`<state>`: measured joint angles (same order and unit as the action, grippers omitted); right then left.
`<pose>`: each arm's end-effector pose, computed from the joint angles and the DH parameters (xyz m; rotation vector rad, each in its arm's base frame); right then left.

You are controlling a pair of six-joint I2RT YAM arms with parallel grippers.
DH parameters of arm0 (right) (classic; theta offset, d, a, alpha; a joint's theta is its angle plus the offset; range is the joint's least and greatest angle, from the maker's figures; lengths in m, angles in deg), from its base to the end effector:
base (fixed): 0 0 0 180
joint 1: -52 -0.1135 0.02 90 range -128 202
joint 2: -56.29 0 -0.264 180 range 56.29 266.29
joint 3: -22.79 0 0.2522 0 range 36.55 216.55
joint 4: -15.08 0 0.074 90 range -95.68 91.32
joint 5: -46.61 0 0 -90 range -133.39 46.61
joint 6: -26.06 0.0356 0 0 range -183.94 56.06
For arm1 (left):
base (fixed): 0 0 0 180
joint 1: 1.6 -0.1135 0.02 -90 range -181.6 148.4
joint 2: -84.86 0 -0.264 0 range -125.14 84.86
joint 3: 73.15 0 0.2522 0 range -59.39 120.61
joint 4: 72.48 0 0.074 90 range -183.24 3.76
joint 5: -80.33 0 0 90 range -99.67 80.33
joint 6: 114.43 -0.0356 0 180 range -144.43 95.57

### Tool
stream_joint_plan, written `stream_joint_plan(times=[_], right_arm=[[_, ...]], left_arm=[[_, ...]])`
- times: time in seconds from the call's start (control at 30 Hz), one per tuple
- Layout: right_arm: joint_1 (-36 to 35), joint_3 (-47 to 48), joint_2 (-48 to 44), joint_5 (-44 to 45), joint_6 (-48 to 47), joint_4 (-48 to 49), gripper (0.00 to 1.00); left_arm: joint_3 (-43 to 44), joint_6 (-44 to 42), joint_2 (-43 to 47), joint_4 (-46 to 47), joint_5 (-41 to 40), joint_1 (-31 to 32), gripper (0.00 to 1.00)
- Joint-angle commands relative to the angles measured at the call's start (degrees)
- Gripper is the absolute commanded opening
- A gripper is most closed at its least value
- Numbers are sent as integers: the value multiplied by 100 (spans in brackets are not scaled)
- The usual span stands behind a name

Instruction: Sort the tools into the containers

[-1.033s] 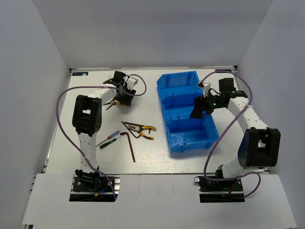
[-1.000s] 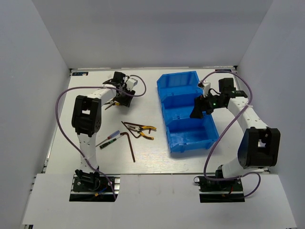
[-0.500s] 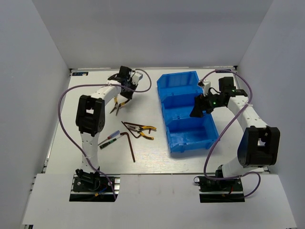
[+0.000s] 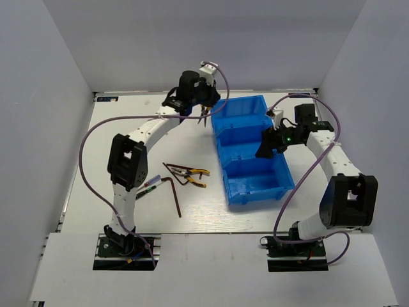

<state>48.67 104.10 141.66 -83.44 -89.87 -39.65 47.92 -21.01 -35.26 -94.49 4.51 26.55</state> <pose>0.3009 0.0405 0.2722 -0.8381 2.2485 0.7226 0.4420 -0.2464 0.3070 0.5854 1.8860 -0.6029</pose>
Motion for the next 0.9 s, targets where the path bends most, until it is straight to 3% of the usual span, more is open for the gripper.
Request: stream_joint_plan(times=[0.0,0.17,0.37,0.53,0.7,0.8,0.87], right_arm=[[52,-128,-239,-38,-35,-122,80],[43,-260,-336,-46,-35,-113,80],[61,-304,-397,-73,36,-78,80],[78,-365,-468,-64,44,-43,80],[96,-365,-512,-64,53,-60,80],[96,-365,-547,-64,53,-60,83],[96,-357,-547,-55,44,-60,85]], left_arm=[[-131,510,427,1402,-590,349,0],[983,397,-90,1292,-1555,631,0],[1643,186,-635,1291,-2435,930,0],[1846,124,-1153,1352,-2937,1149,0],[2197,185,-1576,1265,-2938,1255,0],[2356,290,-1699,1089,-2999,1255,16],[2356,291,-1699,1089,-2999,1307,43]])
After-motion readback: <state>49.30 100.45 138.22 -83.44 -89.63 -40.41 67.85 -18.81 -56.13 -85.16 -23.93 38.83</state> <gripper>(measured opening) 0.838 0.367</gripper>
